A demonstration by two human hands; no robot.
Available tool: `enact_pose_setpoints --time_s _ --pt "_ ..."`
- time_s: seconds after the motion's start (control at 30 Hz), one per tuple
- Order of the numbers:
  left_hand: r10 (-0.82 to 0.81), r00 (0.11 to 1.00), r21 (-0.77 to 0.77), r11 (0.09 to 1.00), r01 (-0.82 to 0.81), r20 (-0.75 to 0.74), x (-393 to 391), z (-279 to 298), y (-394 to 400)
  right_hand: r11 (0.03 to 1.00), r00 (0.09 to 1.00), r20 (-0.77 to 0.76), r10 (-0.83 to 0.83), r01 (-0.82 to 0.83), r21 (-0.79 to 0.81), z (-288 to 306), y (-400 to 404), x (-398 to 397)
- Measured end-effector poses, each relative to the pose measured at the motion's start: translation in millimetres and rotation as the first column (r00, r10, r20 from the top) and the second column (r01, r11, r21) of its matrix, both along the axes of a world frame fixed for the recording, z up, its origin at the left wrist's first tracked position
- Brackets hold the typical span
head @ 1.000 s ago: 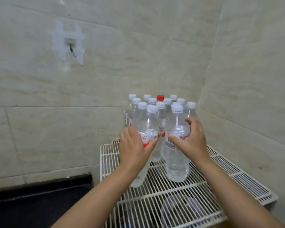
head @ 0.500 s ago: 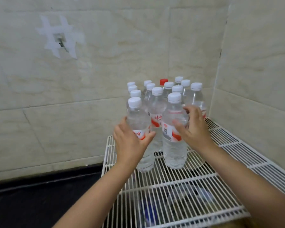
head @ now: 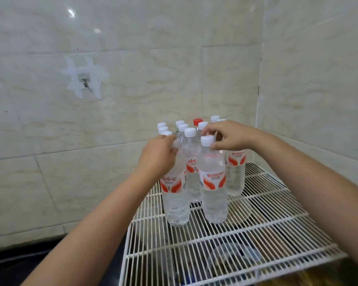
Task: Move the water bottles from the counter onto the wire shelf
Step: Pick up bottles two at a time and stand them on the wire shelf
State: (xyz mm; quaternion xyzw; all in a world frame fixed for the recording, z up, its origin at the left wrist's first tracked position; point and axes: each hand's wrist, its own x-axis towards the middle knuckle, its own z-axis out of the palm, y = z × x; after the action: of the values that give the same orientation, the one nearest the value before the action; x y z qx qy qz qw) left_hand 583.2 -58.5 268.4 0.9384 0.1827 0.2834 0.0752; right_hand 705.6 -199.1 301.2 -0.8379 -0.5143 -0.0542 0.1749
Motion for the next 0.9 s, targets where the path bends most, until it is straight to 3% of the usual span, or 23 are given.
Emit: enact_pose_setpoints --time_s 0.17,0.3,0.43,0.5,0.6,0.67,0.73,0.9 --pt "0.044 0.999 -0.019 0.999 -0.044 0.028 -7 2 0 0.974 0.934 0.277 -0.224 0.22 0.046 -5 7 -22" --pt "0.028 0.999 -0.021 0.999 -0.027 0.042 -10 2 -1 0.981 0.892 0.411 -0.187 0.194 0.025 -3 10 -30" --pt "0.024 1.0 0.019 1.0 -0.024 -0.003 -13 3 2 0.996 0.996 0.07 -0.061 0.065 -0.057 9 4 -20" --pt "0.01 0.999 0.041 0.999 -0.008 -0.032 -14 5 3 0.999 1.0 -0.006 -0.015 0.015 -0.044 13 0 -18" --pt "-0.013 1.0 0.012 1.0 0.014 -0.025 -14 7 4 0.995 0.985 0.159 -0.065 0.076 -0.064 6 3 -20" --pt "-0.022 1.0 -0.014 1.0 0.022 0.002 -15 7 4 0.987 0.943 0.293 -0.157 0.155 0.03 -5 11 -25" --pt "-0.03 0.999 -0.016 0.999 0.03 0.011 -16 6 4 0.973 0.926 0.3 -0.228 0.209 0.094 -10 16 -29" --pt "-0.008 1.0 0.004 1.0 0.008 0.011 -16 4 9 0.979 0.979 0.158 -0.131 0.153 -0.133 3 6 -25"
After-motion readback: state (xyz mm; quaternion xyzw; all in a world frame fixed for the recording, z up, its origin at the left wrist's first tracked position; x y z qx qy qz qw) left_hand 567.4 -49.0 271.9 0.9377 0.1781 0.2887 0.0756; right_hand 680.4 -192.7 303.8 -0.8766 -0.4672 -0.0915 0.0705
